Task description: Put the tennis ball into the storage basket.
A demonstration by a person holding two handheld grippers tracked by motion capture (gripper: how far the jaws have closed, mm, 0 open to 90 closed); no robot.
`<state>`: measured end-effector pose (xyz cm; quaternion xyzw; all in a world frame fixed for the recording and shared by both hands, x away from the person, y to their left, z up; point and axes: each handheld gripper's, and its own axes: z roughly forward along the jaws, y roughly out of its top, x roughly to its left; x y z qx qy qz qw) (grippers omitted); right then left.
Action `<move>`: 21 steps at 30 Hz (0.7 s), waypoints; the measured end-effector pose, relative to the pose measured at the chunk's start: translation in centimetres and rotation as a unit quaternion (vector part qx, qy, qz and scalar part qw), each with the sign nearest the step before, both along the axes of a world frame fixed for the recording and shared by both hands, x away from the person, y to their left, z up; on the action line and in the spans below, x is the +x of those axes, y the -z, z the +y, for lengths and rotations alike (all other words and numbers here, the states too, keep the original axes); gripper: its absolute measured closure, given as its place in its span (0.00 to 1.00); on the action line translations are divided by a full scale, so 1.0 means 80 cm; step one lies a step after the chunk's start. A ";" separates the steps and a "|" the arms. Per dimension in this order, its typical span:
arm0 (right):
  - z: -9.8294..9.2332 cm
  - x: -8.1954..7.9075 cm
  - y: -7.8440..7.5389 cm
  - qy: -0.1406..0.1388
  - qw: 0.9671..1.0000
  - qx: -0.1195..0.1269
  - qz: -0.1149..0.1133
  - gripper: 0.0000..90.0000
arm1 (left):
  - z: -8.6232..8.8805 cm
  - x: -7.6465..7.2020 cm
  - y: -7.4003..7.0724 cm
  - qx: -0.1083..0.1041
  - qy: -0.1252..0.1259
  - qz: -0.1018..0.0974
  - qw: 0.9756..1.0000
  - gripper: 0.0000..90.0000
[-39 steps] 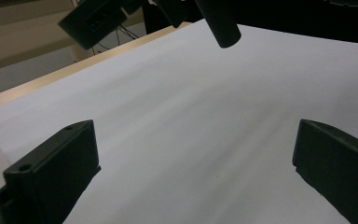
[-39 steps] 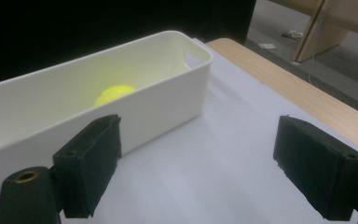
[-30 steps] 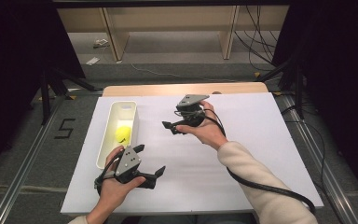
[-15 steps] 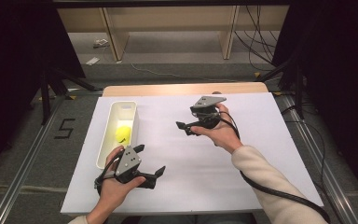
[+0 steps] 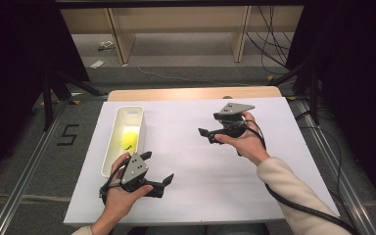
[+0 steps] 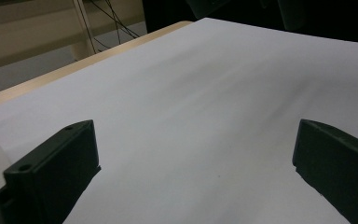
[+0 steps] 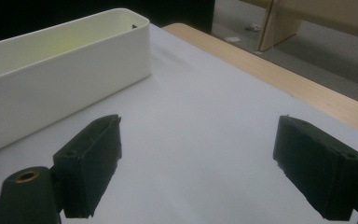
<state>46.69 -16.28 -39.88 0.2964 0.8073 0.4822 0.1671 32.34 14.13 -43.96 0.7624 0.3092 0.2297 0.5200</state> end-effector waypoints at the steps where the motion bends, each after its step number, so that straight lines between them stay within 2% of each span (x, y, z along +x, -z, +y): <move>1: -0.003 -0.001 0.000 0.002 1.000 0.000 0.000 0.18 | 0.000 0.000 0.000 0.000 0.000 0.000 1.000 0.00; 21: -0.068 -0.026 0.005 0.036 0.999 0.002 -0.002 0.18 | 0.002 0.001 0.000 0.000 -0.004 0.000 1.000 0.00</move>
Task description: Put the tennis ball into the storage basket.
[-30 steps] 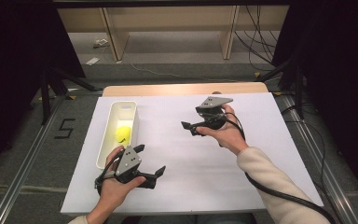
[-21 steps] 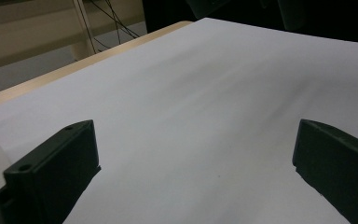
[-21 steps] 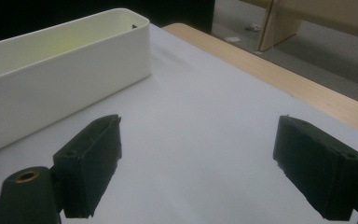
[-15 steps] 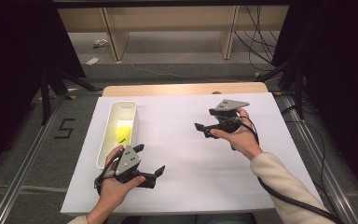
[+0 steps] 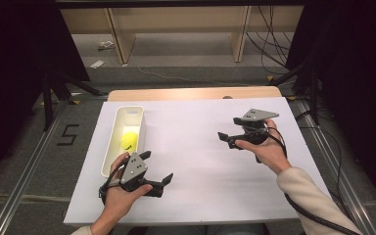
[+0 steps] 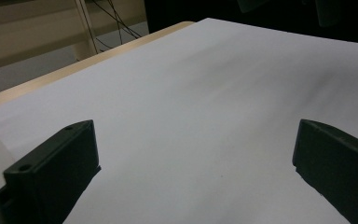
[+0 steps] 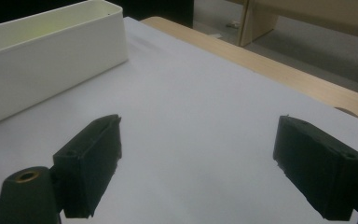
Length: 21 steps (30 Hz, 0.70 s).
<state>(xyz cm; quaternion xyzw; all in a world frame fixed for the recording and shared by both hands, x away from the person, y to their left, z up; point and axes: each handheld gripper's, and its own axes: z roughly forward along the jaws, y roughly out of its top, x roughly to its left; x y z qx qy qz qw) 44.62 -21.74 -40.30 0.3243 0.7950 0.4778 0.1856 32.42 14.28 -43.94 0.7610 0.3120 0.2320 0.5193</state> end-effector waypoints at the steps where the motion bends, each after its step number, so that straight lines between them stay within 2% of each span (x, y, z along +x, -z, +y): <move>1: -0.002 -0.001 0.001 0.002 1.000 0.001 -0.001 0.18 | 0.000 0.000 0.000 0.000 0.000 0.000 1.000 0.00; 15: -0.045 -0.022 0.014 0.027 1.000 0.010 0.005 0.18 | 0.004 0.003 0.000 -0.002 -0.007 -0.001 1.000 0.00; 21: -0.056 -0.031 0.019 0.031 0.999 0.013 0.005 0.18 | 0.004 0.004 0.001 -0.001 -0.009 0.001 1.000 0.00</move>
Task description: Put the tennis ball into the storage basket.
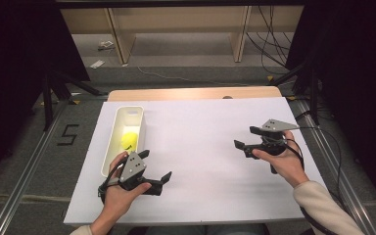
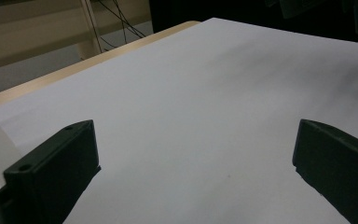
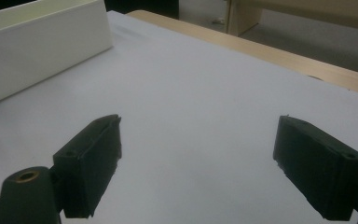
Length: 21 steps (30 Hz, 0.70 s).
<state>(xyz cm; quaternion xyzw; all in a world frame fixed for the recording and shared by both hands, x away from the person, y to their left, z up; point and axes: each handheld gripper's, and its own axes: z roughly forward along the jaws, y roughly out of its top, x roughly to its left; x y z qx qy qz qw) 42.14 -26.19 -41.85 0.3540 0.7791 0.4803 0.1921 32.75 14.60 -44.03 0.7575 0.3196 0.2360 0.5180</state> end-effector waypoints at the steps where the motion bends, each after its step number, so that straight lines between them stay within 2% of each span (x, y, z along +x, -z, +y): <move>1: -0.002 -0.002 0.001 0.000 1.000 0.001 0.001 0.18 | 0.000 0.000 0.000 0.000 0.000 0.000 1.000 0.00; 21: -0.025 -0.027 0.020 0.004 1.000 -0.017 0.012 0.18 | 0.000 -0.001 0.000 0.003 0.002 0.000 1.000 0.00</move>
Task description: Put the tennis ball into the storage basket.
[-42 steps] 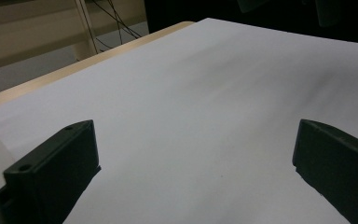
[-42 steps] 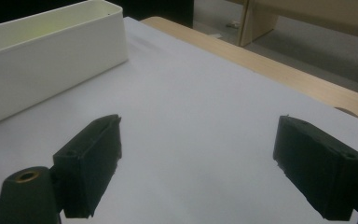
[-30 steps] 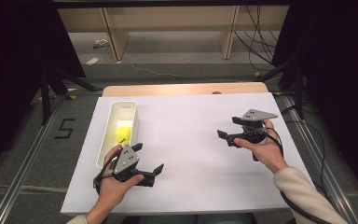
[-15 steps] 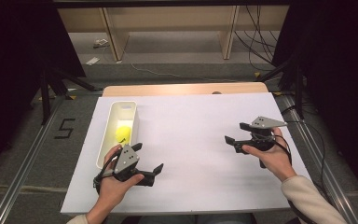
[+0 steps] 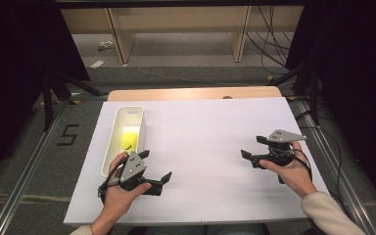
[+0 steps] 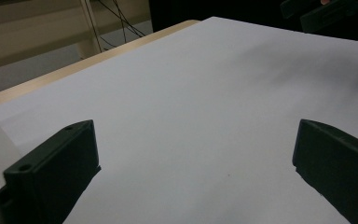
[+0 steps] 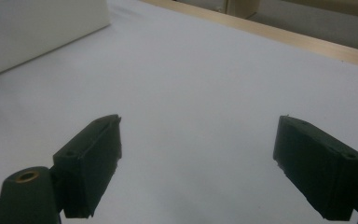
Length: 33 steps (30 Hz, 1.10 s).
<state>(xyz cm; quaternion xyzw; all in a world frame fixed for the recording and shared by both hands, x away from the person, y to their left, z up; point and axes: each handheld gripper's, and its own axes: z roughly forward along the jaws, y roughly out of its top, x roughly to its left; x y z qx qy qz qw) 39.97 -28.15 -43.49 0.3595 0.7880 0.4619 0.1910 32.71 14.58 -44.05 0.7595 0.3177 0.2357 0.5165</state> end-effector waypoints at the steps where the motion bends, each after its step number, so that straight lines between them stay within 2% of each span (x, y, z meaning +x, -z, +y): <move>1: -0.001 -0.001 0.001 0.001 1.000 -0.002 -0.001 0.18 | 0.000 0.000 0.000 0.000 0.000 0.000 1.000 0.00; 12: -0.017 -0.014 0.007 0.009 1.000 -0.010 0.004 0.17 | 0.000 0.000 0.000 0.000 -0.001 0.000 1.000 0.00; 33: -0.038 -0.032 0.014 0.018 1.000 -0.011 0.015 0.17 | -0.001 -0.001 0.001 0.003 0.001 0.003 1.000 0.00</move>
